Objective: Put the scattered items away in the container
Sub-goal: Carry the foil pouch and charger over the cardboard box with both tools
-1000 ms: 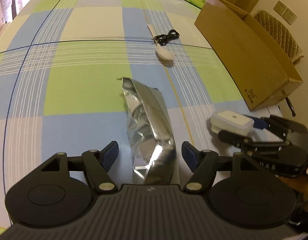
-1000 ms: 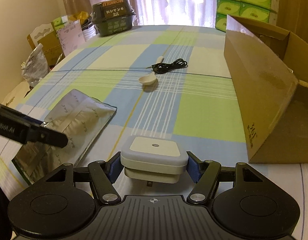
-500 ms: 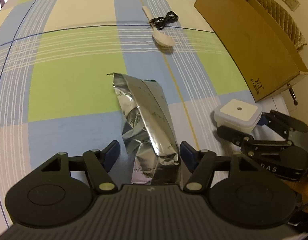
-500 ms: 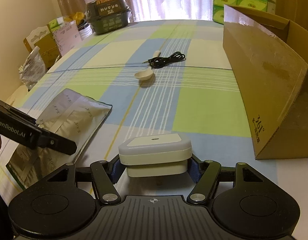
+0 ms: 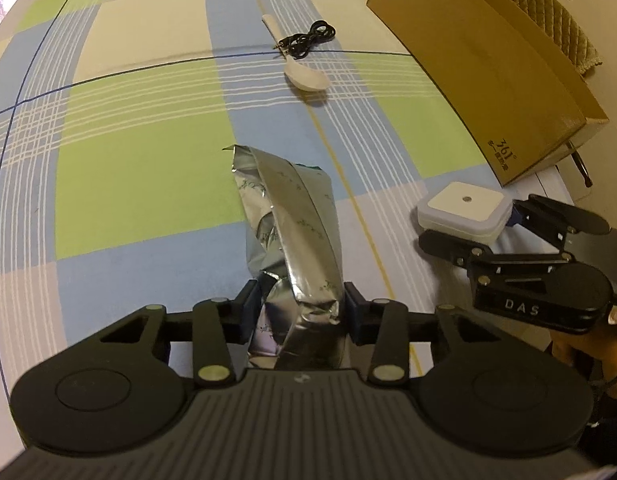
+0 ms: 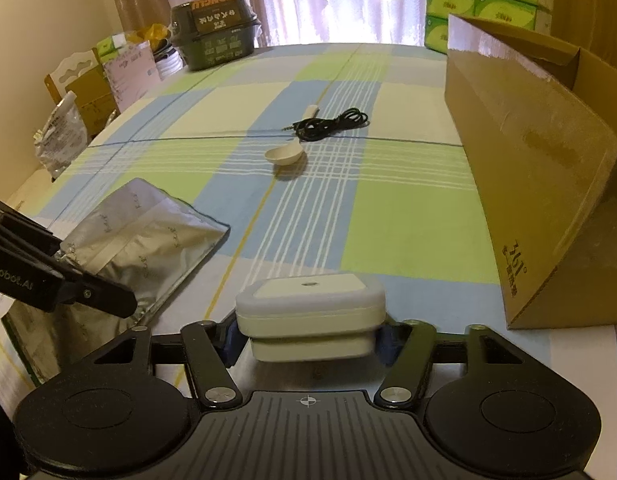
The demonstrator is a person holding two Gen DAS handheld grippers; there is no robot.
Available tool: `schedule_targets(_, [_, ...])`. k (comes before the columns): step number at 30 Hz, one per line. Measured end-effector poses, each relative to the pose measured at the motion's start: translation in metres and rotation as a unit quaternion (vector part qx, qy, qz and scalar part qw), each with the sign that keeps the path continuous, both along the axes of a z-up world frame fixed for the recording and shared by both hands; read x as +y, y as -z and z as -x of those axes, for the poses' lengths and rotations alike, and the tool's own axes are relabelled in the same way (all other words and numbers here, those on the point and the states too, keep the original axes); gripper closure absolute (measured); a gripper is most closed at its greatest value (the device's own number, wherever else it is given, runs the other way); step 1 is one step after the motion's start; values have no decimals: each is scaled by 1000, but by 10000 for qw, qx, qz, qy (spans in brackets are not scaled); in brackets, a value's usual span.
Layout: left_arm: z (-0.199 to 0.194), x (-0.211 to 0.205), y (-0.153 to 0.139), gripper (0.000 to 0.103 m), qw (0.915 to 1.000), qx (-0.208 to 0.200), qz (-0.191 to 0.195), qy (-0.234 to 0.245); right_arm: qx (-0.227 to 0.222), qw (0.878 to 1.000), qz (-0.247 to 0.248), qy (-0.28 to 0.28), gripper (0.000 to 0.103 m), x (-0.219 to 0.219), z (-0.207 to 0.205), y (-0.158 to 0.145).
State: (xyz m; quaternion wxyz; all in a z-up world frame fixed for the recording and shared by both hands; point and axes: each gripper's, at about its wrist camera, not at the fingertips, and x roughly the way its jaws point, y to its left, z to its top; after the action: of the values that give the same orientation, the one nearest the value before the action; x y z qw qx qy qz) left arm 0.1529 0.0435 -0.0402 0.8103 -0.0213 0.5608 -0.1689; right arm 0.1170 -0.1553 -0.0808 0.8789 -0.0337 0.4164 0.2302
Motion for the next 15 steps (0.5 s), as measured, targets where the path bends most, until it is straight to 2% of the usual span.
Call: schedule_targets(15, [16, 2, -19, 68, 9998, -162, 20, 118, -198, 9997, -124, 38, 40, -8, 17, -22])
